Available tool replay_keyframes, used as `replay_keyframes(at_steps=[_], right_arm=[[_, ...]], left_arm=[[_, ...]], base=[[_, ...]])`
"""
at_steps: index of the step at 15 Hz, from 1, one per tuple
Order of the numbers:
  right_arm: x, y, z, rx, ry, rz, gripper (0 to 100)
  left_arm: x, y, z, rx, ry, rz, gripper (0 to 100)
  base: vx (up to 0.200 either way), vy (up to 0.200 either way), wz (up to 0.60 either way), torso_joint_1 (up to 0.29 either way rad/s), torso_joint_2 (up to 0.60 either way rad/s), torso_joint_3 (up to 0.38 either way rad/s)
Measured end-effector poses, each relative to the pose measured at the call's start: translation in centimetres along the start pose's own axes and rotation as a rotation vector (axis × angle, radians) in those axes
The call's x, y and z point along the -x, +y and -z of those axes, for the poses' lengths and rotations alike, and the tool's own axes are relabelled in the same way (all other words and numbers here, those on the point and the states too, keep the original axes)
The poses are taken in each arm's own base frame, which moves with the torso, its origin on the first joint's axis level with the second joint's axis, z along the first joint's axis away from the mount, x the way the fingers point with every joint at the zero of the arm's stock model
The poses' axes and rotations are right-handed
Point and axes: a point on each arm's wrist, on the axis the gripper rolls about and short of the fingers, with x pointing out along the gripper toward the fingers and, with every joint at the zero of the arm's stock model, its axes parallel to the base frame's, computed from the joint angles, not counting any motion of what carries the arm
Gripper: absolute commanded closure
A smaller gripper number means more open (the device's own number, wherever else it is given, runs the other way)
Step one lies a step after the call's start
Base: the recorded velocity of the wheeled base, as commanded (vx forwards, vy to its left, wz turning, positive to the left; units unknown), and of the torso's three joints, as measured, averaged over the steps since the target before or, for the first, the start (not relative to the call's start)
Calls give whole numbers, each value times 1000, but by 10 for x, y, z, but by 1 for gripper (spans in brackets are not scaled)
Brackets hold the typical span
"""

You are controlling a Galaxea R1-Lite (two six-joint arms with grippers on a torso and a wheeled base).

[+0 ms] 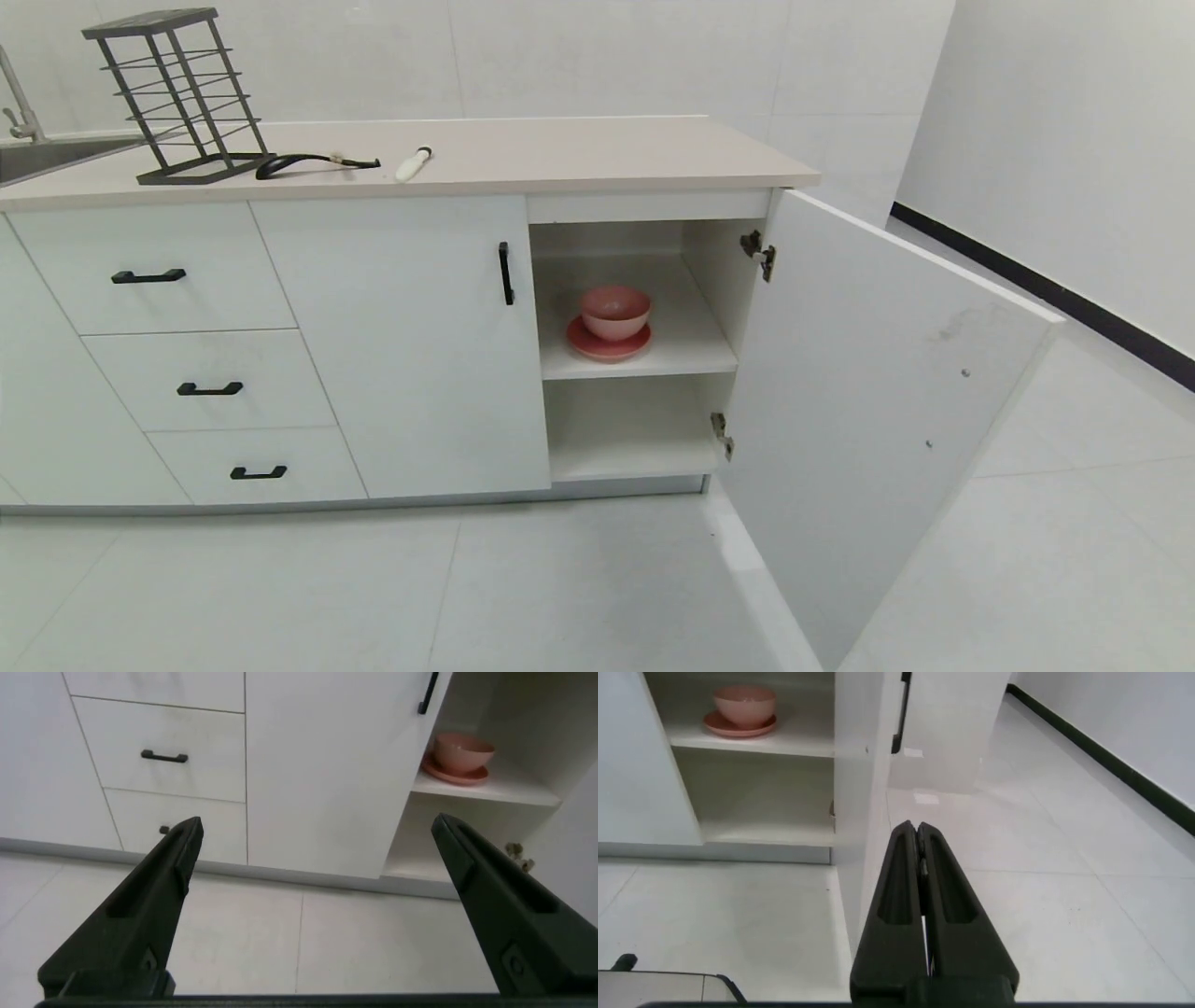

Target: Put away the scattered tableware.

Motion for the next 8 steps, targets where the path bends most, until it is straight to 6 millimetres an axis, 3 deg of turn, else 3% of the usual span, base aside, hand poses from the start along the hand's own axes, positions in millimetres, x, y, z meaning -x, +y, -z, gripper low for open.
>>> replay_keyframes(at_steps=[2,6,8], right_arm=[[0,0,0,0,2,-2,100],[0,0,0,2,1,-4,100],[0,0,0,2,1,-4,100]], left_arm=[[0,0,0,-4,-1,-3,0],[0,0,0,-28,0,-1,0],[0,0,0,-20,-1,-3,0]], base=[[0,0,0,0,0,0],[0,-200,0,6,8,2],[0,0,0,0,0,0]])
